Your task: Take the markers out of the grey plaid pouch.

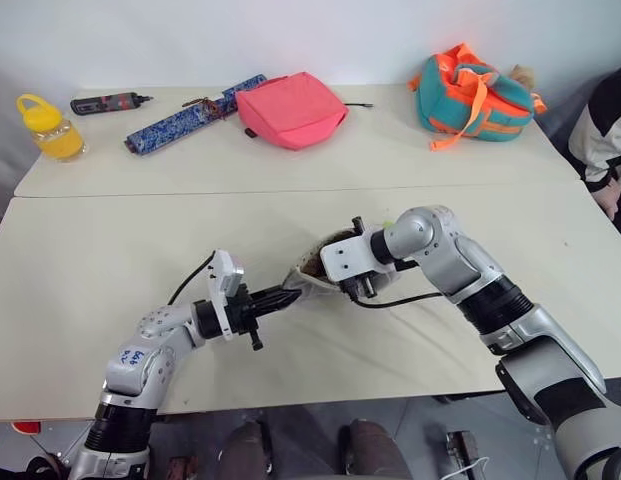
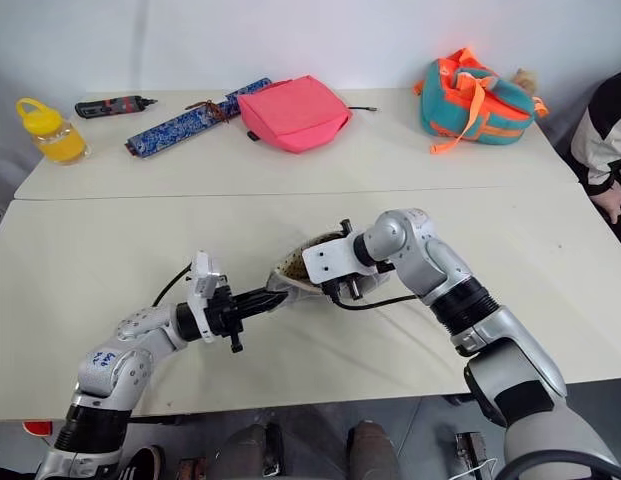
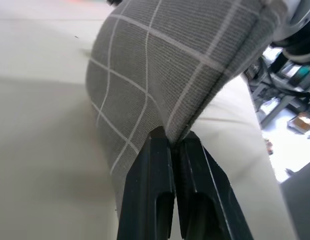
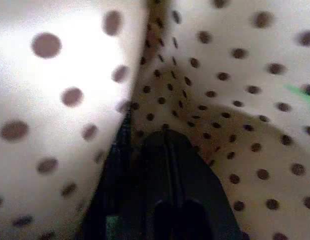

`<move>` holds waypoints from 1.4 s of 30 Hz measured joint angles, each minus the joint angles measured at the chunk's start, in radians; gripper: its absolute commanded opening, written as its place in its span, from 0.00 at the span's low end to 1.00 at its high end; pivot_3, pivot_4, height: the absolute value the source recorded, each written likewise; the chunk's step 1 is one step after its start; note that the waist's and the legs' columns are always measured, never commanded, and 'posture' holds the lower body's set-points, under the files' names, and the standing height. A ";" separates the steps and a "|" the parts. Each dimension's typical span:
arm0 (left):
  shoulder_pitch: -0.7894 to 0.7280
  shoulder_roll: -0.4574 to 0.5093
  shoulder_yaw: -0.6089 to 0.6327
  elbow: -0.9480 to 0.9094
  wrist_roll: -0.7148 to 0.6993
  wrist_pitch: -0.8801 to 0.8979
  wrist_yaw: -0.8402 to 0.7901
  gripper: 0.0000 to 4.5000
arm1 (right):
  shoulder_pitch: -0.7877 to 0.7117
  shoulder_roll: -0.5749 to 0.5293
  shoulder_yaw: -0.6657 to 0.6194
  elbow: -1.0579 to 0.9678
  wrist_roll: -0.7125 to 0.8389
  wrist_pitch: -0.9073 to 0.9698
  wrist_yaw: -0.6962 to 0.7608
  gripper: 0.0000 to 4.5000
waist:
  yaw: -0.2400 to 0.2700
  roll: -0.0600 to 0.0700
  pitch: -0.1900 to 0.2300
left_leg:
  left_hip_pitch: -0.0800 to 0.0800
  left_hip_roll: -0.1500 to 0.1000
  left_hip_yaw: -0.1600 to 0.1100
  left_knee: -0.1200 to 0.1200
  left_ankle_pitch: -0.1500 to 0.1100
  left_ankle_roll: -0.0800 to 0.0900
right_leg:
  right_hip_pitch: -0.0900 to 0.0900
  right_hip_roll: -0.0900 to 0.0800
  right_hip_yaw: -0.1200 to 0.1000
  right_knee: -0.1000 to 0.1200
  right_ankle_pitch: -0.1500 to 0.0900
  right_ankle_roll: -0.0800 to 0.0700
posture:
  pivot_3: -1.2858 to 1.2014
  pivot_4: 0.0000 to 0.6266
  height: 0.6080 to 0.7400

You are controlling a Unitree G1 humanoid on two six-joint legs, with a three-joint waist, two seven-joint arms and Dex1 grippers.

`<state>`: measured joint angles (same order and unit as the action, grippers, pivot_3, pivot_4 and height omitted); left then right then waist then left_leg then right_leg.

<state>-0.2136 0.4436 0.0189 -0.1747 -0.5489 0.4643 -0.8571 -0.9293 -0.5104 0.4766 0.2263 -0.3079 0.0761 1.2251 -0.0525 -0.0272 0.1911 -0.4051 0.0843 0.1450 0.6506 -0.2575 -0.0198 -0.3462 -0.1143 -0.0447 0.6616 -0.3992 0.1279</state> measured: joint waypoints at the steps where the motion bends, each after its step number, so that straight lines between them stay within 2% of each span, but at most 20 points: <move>1: -0.009 0.006 0.007 0.015 0.018 -0.032 0.004 0.00 | -0.011 -0.008 -0.028 -0.015 0.026 0.017 0.006 0.01 | 0.001 0.000 0.000 | -0.001 0.000 0.000 -0.001 0.000 0.000 | -0.001 0.000 0.000 0.000 0.000 0.000 | 0.52 0.24 1.00; 7: -0.055 0.032 0.050 0.100 0.093 -0.172 0.015 0.00 | -0.070 -0.059 -0.139 -0.080 0.115 0.083 0.027 0.01 | 0.001 0.000 0.000 | -0.001 0.000 0.000 -0.004 -0.001 -0.001 | -0.002 0.000 -0.001 -0.001 0.000 0.000 | 0.52 0.24 1.00; 15: -0.095 0.044 0.059 0.204 0.176 -0.326 0.023 0.00 | -0.067 -0.019 -0.224 -0.103 0.257 0.163 -0.015 0.01 | -0.001 0.000 0.000 | -0.006 0.001 0.003 -0.003 -0.002 -0.002 | -0.010 0.000 0.000 0.002 0.000 0.000 | 0.52 0.24 1.00; 19: -0.121 0.054 0.105 0.255 0.183 -0.368 0.034 0.00 | -0.064 -0.034 -0.223 -0.106 0.265 0.151 -0.029 0.01 | -0.001 0.000 0.000 | -0.006 0.001 0.003 -0.003 -0.002 -0.002 | -0.010 0.000 0.000 0.002 0.000 0.000 | 0.52 0.24 1.00; 23: -0.109 0.050 0.114 0.245 0.139 -0.306 0.009 0.00 | -0.028 -0.025 -0.171 -0.105 0.239 0.117 -0.043 0.01 | -0.002 0.000 0.000 | -0.006 0.001 0.004 -0.004 -0.002 -0.002 | -0.011 0.000 0.000 0.002 0.000 0.000 | 0.52 0.24 1.00; 26: -0.067 0.038 0.069 0.190 0.097 -0.220 -0.028 0.00 | -0.013 -0.006 -0.120 -0.107 0.225 0.117 -0.038 0.01 | -0.003 0.000 0.000 | -0.008 0.001 0.003 -0.003 -0.002 -0.002 | -0.014 0.000 0.000 0.003 0.000 0.000 | 0.52 0.24 1.00; 30: -0.057 0.026 0.050 0.111 0.031 -0.115 -0.031 0.00 | -0.040 -0.004 -0.113 -0.105 0.225 0.096 -0.039 0.01 | -0.001 0.000 0.000 | -0.009 0.001 0.003 -0.001 -0.001 -0.002 | -0.014 0.000 0.000 0.004 0.000 0.000 | 0.52 0.24 1.00; 34: -0.070 0.027 0.052 0.099 0.028 -0.100 -0.021 0.00 | -0.069 -0.064 -0.165 -0.151 0.311 0.157 0.042 0.01 | 0.003 0.000 0.000 | -0.009 0.001 0.002 -0.001 -0.001 -0.001 | -0.013 0.000 0.000 0.003 0.000 0.000 | 0.52 0.24 1.00; 37: -0.069 0.029 0.052 0.108 0.043 -0.115 -0.019 0.00 | -0.072 -0.119 -0.218 -0.224 0.425 0.275 0.125 0.01 | 0.011 0.000 0.000 | -0.009 0.001 0.002 -0.002 -0.001 -0.001 | -0.013 0.000 -0.001 0.002 0.000 0.001 | 0.52 0.24 1.00; 42: -0.069 0.031 0.039 0.109 0.059 -0.140 -0.035 0.00 | -0.125 -0.122 -0.247 -0.221 0.452 0.291 0.101 0.01 | 0.003 0.000 0.000 | -0.009 0.001 0.003 -0.002 -0.001 -0.001 | -0.013 0.000 0.000 0.002 0.000 0.001 | 0.52 0.24 1.00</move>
<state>-0.2831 0.4747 0.0577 -0.0655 -0.4901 0.3239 -0.8921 -1.0544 -0.6321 0.2299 0.0051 0.1439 0.3672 1.3264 -0.0494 -0.0271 0.1913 -0.4143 0.0855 0.1477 0.6485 -0.2589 -0.0210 -0.3595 -0.1139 -0.0451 0.6635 -0.3989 0.1285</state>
